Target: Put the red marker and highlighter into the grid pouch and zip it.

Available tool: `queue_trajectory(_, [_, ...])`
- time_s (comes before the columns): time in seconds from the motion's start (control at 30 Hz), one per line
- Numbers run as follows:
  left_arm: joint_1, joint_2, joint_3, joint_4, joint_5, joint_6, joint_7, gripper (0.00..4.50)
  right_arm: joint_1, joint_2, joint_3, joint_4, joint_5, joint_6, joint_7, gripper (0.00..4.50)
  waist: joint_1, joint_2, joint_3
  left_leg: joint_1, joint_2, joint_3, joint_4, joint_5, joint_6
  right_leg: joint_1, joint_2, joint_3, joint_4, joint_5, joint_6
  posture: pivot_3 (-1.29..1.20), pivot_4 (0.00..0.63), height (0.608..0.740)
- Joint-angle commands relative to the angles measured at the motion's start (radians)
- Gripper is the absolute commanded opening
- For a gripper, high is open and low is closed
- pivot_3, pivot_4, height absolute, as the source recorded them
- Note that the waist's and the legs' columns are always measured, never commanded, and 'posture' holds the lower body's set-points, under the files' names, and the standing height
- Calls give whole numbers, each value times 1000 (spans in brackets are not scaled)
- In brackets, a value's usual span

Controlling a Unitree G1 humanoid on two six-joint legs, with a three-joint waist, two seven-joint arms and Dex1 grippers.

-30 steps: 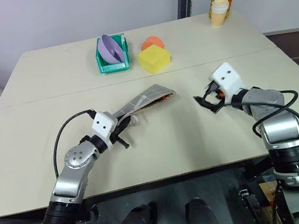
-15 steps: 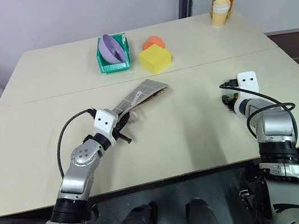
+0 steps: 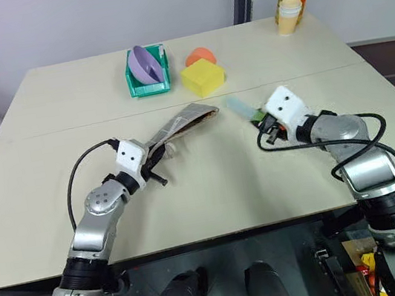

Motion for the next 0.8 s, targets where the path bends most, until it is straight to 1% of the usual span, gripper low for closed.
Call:
queue_trajectory(0.03, [-22, 10, 23, -10, -18, -29, -16, 0, 0, -14, 14, -41, 0, -20, 31, 912, 3, 0, 0, 0, 0, 0, 0, 0, 0, 0, 0, 0, 0, 0, 0, 0, 150, 740])
queue_trajectory(0.4, [-20, -12, -3, -46, -31, -29, -55, 0, -27, 30, 91, -18, -44, -24, 23, 912, 8, 0, 0, 0, 0, 0, 0, 0, 0, 0, 0, 0, 0, 0, 0, 0, 150, 740])
queue_trajectory(0.63, [-3, -11, -23, -80, -39, -24, -87, 0, -42, 24, 129, -27, -75, -34, 39, 912, 7, 0, 0, 0, 0, 0, 0, 0, 0, 0, 0, 0, 0, 0, 0, 0, 150, 740])
queue_trajectory(0.8, [9, 8, -35, -94, -45, -16, -137, 0, -68, -1, 189, -53, -138, -61, 70, 912, 6, 0, 0, 0, 0, 0, 0, 0, 0, -1, 0, 0, 0, 0, 0, 0, 150, 740])
